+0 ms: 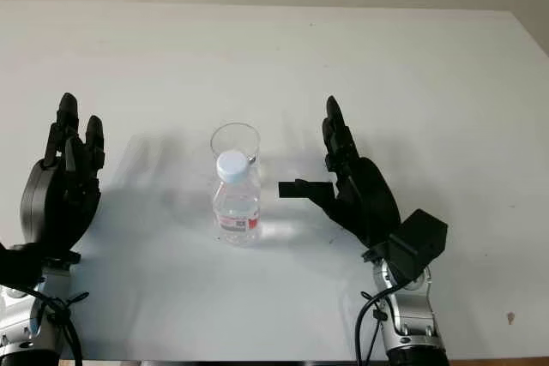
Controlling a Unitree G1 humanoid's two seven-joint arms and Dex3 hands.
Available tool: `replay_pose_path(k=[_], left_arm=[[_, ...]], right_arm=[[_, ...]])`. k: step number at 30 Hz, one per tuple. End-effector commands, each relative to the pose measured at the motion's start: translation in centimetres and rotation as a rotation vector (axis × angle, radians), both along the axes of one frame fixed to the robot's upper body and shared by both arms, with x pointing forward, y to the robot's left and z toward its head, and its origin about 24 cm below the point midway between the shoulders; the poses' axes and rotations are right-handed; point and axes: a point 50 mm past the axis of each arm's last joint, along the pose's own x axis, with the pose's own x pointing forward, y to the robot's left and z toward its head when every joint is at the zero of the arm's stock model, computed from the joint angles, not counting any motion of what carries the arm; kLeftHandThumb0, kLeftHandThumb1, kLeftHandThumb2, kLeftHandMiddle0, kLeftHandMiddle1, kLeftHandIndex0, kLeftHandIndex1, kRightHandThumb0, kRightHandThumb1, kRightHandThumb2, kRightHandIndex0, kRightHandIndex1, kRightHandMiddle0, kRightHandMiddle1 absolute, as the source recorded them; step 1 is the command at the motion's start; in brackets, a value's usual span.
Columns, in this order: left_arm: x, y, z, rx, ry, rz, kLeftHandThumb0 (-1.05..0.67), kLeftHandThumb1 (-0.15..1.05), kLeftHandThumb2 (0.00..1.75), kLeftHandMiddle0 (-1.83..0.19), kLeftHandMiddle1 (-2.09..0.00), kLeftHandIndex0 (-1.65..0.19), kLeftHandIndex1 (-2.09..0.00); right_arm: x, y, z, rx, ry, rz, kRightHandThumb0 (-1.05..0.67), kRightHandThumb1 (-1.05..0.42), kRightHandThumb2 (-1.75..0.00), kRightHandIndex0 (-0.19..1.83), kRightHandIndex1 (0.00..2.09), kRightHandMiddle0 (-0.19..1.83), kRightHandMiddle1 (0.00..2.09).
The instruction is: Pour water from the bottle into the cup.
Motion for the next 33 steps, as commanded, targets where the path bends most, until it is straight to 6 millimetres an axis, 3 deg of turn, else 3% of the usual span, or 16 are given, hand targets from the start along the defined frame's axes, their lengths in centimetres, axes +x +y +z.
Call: replay_pose_path(k=[1,11,18,24,29,33], left_arm=[[-0.5,0.0,-0.4,-0.007,0.01,0.005,-0.71,1.05,0.64,0.19,0.0,0.19,0.0],[-0.2,0.4,-0.2,-0.005,-0.001,0.01,-0.69,1.05,0.62,0.19,0.0,0.19,0.0],[0.3,0.0,-0.3,-0.004,-0.006,0.012,-0.7,1.05,0.64,0.19,0.0,0.19,0.0],[0.7,-0.2,-0.2,-0.012,-0.012,0.003,-0.7,1.05,0.64,0.19,0.0,0.19,0.0],[0.8,-0.2,0.0,-0.003,-0.015,-0.007,-0.7,1.05,0.66,0.19,0.0,0.19,0.0],[0.9,-0.1,0.2,0.003,-0.017,-0.004,-0.7,1.05,0.66,0.19,0.0,0.19,0.0]], right_arm=[[-0.3,0.1,-0.1,0.006,0.001,0.007,-0.87,-1.04,-0.05,-0.19,0.0,-0.19,0.0],[1.0,-0.2,0.1,-0.002,0.008,0.065,-0.86,-1.03,-0.05,-0.19,0.0,-0.19,0.0],[1.9,-3.2,3.4,0.05,-0.032,0.154,-0.79,-1.0,-0.05,-0.15,0.03,-0.17,0.02],[2.3,-5.1,5.8,0.108,-0.025,0.201,-0.86,-1.03,-0.06,0.13,0.14,0.1,0.13],[2.8,-5.7,6.5,0.079,-0.021,0.229,-0.87,-1.05,-0.28,0.32,0.2,0.25,0.18],[3.2,-5.6,6.1,0.033,-0.004,0.262,-0.9,-1.05,-0.5,0.34,0.18,0.27,0.18]])
